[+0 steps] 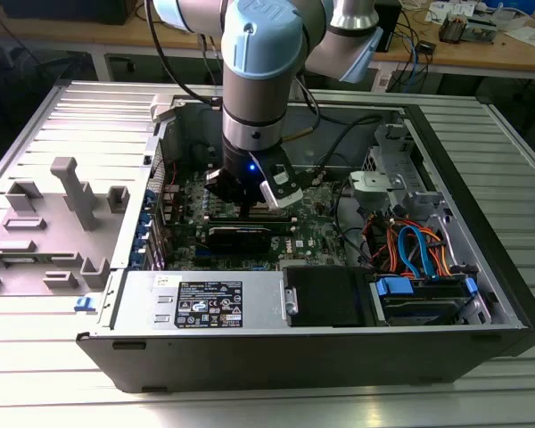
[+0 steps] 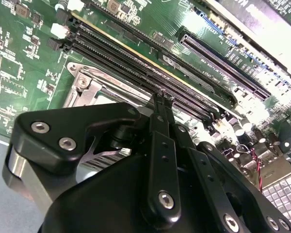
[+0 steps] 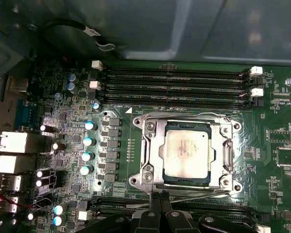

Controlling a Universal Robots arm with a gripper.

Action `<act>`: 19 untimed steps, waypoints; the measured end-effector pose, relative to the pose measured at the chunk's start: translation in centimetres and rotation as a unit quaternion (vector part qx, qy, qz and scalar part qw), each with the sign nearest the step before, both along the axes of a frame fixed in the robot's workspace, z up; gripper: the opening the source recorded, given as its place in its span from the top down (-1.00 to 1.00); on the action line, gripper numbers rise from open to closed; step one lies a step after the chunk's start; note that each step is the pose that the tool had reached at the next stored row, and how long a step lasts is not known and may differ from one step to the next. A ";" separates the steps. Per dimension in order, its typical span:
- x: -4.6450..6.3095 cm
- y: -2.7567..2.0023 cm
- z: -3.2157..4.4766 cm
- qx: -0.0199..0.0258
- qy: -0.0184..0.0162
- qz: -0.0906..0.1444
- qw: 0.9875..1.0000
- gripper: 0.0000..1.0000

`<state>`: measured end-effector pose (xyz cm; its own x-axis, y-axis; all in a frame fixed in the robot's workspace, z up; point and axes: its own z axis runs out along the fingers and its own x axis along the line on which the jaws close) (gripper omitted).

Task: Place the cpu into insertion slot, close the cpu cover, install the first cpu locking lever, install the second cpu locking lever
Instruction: 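Install the second cpu locking lever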

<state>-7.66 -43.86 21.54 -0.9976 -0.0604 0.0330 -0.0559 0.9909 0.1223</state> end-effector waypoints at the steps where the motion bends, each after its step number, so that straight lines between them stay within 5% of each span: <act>1: 0.0 0.00 0.00 0.000 0.000 0.001 1.000 0.79; 14: -0.7 -0.06 -0.14 0.001 0.000 0.013 1.000 0.79; 19: -0.7 -0.06 -0.33 0.006 0.000 0.018 1.000 0.79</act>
